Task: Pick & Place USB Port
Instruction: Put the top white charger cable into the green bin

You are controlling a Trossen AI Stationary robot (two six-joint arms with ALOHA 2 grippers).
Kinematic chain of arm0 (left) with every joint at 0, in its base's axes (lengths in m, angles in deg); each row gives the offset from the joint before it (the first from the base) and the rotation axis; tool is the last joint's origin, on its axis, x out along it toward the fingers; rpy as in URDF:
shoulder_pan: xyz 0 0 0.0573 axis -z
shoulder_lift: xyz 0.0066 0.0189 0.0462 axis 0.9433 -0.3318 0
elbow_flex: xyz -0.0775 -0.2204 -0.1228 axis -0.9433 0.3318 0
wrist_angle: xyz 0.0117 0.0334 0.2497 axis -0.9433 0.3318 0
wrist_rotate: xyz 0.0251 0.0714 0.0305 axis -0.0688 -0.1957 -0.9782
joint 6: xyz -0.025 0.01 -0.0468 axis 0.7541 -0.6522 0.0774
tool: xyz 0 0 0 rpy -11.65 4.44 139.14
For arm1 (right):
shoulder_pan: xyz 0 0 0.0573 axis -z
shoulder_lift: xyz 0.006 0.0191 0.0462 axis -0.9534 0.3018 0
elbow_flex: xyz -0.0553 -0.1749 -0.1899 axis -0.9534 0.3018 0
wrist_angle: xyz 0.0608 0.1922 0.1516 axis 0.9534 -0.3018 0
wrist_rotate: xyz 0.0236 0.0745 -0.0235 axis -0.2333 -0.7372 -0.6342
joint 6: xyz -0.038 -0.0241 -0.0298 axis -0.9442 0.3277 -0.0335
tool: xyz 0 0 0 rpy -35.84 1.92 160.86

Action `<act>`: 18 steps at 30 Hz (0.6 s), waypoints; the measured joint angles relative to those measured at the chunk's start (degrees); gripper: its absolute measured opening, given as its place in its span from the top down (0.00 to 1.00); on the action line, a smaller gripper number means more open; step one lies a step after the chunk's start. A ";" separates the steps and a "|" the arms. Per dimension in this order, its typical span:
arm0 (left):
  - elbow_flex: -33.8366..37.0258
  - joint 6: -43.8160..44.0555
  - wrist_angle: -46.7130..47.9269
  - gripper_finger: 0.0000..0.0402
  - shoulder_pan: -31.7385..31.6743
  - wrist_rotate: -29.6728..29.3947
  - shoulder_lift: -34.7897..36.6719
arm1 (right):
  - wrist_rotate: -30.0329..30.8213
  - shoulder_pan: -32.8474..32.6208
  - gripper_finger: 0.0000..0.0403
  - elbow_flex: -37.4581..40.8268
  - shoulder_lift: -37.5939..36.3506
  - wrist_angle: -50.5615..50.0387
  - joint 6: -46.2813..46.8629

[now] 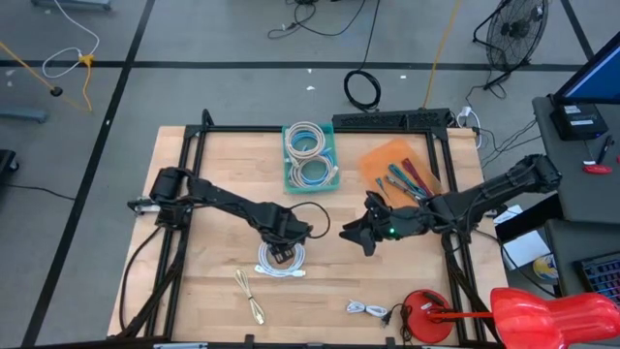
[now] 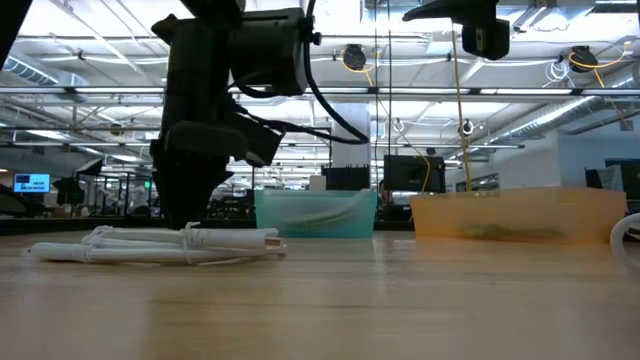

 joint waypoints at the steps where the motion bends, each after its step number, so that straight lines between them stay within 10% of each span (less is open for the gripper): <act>1: 0.49 0.65 -0.40 0.46 0.15 0.18 0.13 | 0.38 -0.14 0.58 0.01 0.00 0.00 0.00; 18: 1.79 1.73 3.36 0.91 1.07 -1.23 2.69 | 1.34 -0.46 0.58 0.01 0.00 0.02 -0.06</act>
